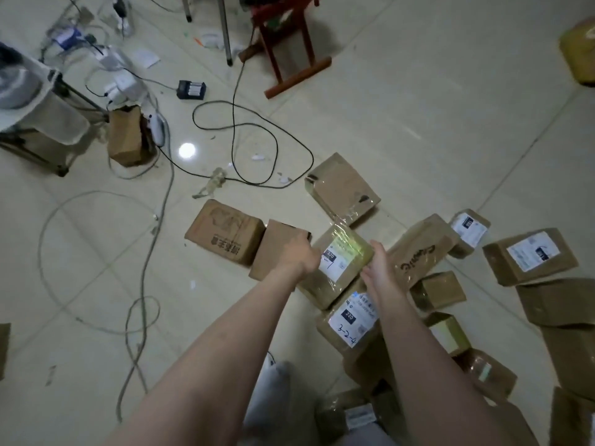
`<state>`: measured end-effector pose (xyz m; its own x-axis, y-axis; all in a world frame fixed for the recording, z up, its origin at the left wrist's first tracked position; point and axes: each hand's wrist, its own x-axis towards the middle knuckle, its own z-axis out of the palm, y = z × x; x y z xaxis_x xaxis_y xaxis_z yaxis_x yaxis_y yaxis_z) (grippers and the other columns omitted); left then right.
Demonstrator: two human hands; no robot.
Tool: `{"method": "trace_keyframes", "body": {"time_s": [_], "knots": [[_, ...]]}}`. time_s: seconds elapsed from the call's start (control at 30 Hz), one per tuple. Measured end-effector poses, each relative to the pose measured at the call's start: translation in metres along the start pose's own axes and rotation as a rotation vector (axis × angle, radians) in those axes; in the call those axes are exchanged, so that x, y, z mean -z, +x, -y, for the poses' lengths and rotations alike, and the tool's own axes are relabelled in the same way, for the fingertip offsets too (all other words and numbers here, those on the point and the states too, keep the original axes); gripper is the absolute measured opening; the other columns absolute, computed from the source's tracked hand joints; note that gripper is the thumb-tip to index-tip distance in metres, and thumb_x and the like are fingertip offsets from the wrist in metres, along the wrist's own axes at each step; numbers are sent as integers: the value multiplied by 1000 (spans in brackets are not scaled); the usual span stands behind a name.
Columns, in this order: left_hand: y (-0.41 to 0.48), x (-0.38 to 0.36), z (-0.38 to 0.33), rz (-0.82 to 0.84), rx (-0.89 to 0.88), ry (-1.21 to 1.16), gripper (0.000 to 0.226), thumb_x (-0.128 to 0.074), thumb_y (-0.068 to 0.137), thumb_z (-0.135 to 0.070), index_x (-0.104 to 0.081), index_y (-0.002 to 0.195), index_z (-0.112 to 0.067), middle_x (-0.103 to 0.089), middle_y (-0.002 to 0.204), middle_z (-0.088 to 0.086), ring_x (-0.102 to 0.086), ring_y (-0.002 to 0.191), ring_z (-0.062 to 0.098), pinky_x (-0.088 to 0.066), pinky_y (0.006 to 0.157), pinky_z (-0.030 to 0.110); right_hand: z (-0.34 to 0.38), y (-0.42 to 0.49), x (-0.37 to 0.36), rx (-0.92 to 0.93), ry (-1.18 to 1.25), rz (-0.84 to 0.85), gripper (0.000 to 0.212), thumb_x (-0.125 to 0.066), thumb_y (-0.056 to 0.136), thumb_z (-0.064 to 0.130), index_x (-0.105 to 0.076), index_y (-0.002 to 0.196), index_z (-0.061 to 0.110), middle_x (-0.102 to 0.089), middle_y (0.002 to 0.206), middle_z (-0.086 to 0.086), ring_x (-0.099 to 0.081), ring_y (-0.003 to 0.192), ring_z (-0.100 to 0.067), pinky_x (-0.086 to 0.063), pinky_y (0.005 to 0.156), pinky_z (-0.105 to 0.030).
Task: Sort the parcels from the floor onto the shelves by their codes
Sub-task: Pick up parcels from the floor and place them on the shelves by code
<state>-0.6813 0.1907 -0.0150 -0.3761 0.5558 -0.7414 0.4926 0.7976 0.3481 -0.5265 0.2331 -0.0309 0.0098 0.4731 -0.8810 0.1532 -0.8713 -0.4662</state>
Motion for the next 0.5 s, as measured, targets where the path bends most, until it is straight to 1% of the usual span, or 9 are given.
{"method": "trace_keyframes", "body": {"time_s": [0.07,0.17,0.2,0.23,0.3,0.33,0.37,0.43,0.5], "knots": [[26,-21,10,-9,21,33,48,-42,100,-30,-42,138,1,-48,139,23,-44,129,41,-37,104,39,-18,29,-3,-18,46,24,47,-45,97,44,-55,127,9,-61,126,-12,-61,107,-25,-50,89,-32],[59,-45,20,-17,39,60,50,-37,100,-31,-44,138,2,-47,140,24,-43,130,40,-34,105,39,-45,72,-7,-37,20,5,70,-44,92,58,-46,144,11,-51,144,-17,-52,129,-31,-44,107,-43],[71,-53,25,-16,54,55,51,-37,100,-32,-44,137,2,-47,140,24,-43,130,40,-34,105,39,-53,88,-7,-38,17,-17,73,-45,90,60,-45,145,11,-49,145,-18,-49,132,-33,-41,110,-44],[83,-60,29,-15,69,34,52,-37,100,-34,-45,138,2,-47,141,24,-42,131,40,-34,106,39,-58,98,-9,-38,20,-27,70,-46,90,60,-49,140,10,-52,142,-18,-51,129,-33,-41,110,-44],[97,-69,34,18,105,17,56,-39,101,-38,-44,139,2,-43,145,24,-41,133,39,-34,108,39,-56,105,-14,-8,-36,-72,49,-49,90,57,-63,107,14,-66,117,-13,-61,110,-31,-47,102,-43],[102,-72,36,42,107,-3,56,-39,102,-37,-41,142,3,-40,147,24,-39,135,39,-33,108,38,-54,109,-16,13,-66,-108,42,-51,89,56,-62,95,16,-68,102,-9,-62,100,-29,-50,97,-43],[106,-76,38,72,108,-33,54,-37,104,-33,-37,143,4,-37,150,24,-38,136,38,-32,108,37,-53,113,-18,29,-80,-124,41,-54,86,56,-60,93,16,-68,96,-7,-63,95,-28,-52,94,-43],[114,-86,44,116,125,-109,48,-34,106,-26,-38,143,5,-40,149,23,-40,136,36,-32,107,34,-52,122,-21,28,-64,-104,61,-58,71,61,-60,110,14,-69,104,-9,-65,98,-30,-54,92,-46],[120,-93,51,128,139,-215,47,-40,103,-28,-47,138,2,-49,142,22,-48,129,36,-38,108,38,-56,131,-22,4,-48,-92,85,-58,57,66,-55,124,15,-68,115,-10,-64,104,-30,-53,94,-46]]}}
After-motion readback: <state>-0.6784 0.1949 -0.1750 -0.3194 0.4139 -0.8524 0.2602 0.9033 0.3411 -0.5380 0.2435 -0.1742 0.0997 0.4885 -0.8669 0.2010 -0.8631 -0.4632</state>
